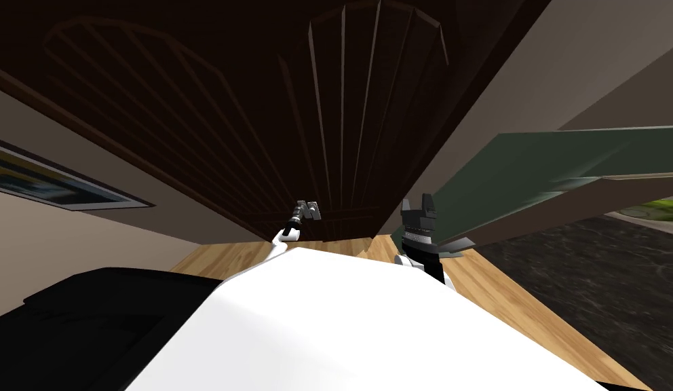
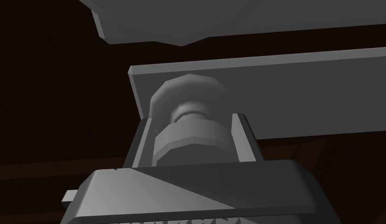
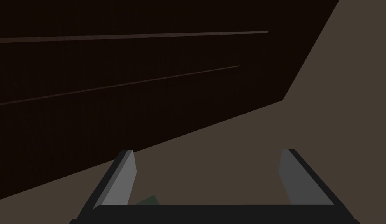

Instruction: Pull the door open

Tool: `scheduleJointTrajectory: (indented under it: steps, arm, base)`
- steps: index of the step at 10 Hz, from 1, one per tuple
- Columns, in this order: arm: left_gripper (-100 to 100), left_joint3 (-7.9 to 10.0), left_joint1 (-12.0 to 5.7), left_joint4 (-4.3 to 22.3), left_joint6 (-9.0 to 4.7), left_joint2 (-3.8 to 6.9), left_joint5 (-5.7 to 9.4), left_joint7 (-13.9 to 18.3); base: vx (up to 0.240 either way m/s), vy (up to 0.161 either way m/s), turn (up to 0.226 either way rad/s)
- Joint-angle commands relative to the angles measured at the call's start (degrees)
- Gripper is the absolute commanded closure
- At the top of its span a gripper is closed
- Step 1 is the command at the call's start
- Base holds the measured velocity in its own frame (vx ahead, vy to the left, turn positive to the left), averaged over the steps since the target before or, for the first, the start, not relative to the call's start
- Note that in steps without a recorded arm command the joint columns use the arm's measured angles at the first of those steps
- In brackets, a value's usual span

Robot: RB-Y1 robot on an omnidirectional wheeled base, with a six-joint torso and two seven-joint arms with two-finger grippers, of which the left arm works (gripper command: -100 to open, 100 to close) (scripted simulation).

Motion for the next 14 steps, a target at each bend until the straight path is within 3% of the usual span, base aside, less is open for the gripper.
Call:
scheduleJointTrajectory:
  steps: [1,2,4,5,6,10,12,14]
  arm:
    - [100,0.26,0.06,0.0,0.03,0.19,0.04,0.0]
    - [100,1.05,0.92,0.4,0.13,0.86,0.19,0.1]
    - [100,1.39,1.21,0.6,0.18,1.15,0.25,0.1]
    - [100,2.17,2.05,0.9,0.29,1.94,0.39,0.2]
    - [-100,1.16,2.44,-0.7,0.5,1.54,0.3,0.5]
    - [-100,-0.81,3.3,-2.4,0.07,1.46,0.15,1.3]
    - [-100,-2.66,3.35,-3.8,-0.3,1.16,-0.05,2.0]
    - [-100,-0.55,4.24,-2.2,-0.27,2.2,0.28,1.7]
  base:
    - [0.0,0.0,0.0]
    - [-0.104,0.068,0.11]
    - [-0.104,0.11,0.1]
    - [-0.127,0.118,0.121]
    - [-0.191,0.065,0.021]
    - [-0.208,-0.038,-0.039]
    - [-0.171,-0.101,-0.121]
    - [-0.057,0.0,0.082]
